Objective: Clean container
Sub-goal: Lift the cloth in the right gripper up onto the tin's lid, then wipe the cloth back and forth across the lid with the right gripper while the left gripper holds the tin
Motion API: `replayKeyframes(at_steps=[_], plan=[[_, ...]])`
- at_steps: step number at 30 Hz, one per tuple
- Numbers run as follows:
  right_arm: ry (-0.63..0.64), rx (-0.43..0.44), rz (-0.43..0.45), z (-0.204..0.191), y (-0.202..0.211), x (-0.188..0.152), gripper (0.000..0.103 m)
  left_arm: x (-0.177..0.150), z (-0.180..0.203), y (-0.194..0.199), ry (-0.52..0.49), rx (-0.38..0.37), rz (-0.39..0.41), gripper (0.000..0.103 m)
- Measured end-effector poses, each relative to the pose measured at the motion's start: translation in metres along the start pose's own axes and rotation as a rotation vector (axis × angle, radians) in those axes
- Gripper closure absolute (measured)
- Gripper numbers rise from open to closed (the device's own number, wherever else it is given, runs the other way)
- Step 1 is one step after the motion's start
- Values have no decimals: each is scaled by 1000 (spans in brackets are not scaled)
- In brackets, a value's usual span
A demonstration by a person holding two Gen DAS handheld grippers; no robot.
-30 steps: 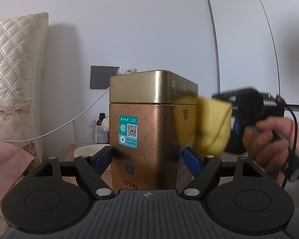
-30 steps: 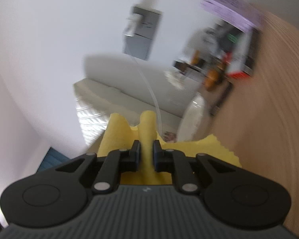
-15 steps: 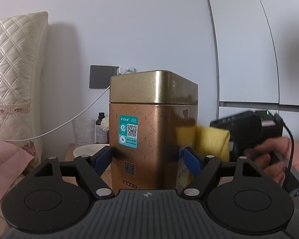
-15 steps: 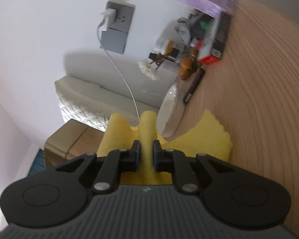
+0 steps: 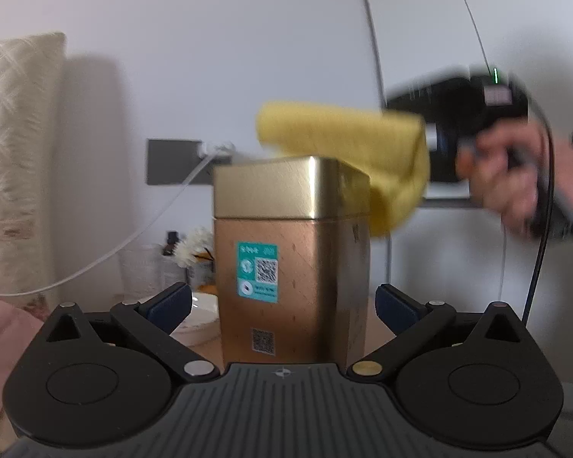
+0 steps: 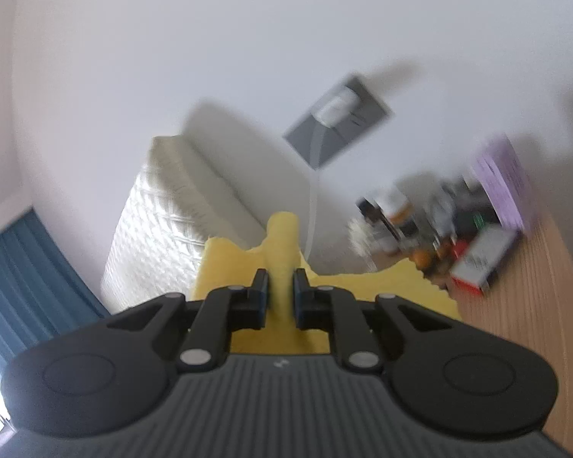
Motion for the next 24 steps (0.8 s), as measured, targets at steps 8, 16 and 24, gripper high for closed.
replayKeyframes(at_steps=[8,16,24], plan=[[338,-123,-176,-53,-20,-19,89,-11,-2,-17,-12,-7,-50,3],[527,-202,-267,-71,-42,-36,89,-16,6,-12,-22,25,-27,15],[533,-117,-272,-105,-38,-53,88,-20,12,-7,-18,48,-26,14]])
Point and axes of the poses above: each gripper's, at about its wrist camera, not at the fingertips, and y roughly against the way its jaws point, z to its right, x to its top, the point moved 10 cm from there along -y, roughly the way its jaws point, and after that the axes turned 15 degrees about y, right-handed, at the moved point
